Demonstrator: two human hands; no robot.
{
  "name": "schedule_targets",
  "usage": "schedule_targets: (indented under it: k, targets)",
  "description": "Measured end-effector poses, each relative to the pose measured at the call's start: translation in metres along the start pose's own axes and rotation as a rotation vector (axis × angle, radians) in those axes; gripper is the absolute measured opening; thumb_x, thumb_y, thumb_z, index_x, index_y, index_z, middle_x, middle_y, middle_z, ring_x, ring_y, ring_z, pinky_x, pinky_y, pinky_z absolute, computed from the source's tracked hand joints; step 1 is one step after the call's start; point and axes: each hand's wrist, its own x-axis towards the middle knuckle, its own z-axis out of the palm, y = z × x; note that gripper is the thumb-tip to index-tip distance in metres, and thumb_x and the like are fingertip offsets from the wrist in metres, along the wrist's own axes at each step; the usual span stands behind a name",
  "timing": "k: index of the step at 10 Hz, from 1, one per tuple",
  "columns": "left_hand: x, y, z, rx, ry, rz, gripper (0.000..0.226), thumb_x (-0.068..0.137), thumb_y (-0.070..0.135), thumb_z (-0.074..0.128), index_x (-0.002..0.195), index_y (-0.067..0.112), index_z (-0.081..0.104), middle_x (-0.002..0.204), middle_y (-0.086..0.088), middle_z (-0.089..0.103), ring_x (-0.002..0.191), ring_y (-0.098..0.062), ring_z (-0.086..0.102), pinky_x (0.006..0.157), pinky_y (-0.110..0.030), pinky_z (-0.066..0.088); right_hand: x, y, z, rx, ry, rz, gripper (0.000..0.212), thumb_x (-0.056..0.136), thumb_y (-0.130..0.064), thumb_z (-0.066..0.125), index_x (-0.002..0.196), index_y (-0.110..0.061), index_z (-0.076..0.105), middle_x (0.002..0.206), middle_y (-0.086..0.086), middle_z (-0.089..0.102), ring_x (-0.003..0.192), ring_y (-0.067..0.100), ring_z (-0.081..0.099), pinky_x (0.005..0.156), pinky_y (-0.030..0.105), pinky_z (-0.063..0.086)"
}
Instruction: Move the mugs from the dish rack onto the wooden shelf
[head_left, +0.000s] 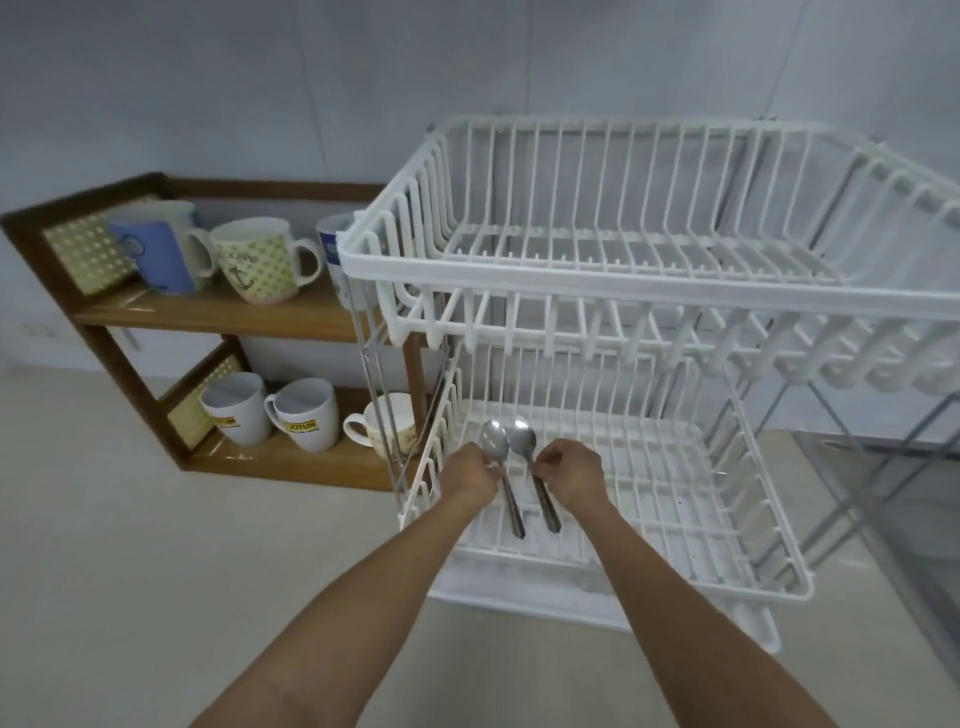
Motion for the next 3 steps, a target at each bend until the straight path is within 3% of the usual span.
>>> schedule_targets:
  k: [1,3]
  targets:
    - [-0.009,-0.001,-0.007,0.047,-0.005,0.071,0.026,0.091,0.023,0.061,0.109,0.004,0.064,0.109,-0.017,0.069,0.100,-0.032,0.068,0.088,-0.041,0.054,-0.008,-0.003,-0.003,0.025,0.011,-0.005,0.013,0.087,-0.019,0.065,0.088,-0.007,0.071,0.092,0.007,0.072,0.087,0.021,0.065,0.069,0.022,0.042]
    - [-0.051,-0.005,-0.035,0.096,0.059,0.441,0.023,0.096,0.011,0.046,0.109,0.012,0.065,0.110,-0.011,0.070,0.101,-0.027,0.065,0.088,-0.035,0.051,-0.054,-0.020,-0.007,0.072,0.153,-0.104,0.019,0.093,-0.015,0.056,0.104,-0.010,0.070,0.106,0.006,0.071,0.091,0.024,0.068,0.066,0.019,0.045]
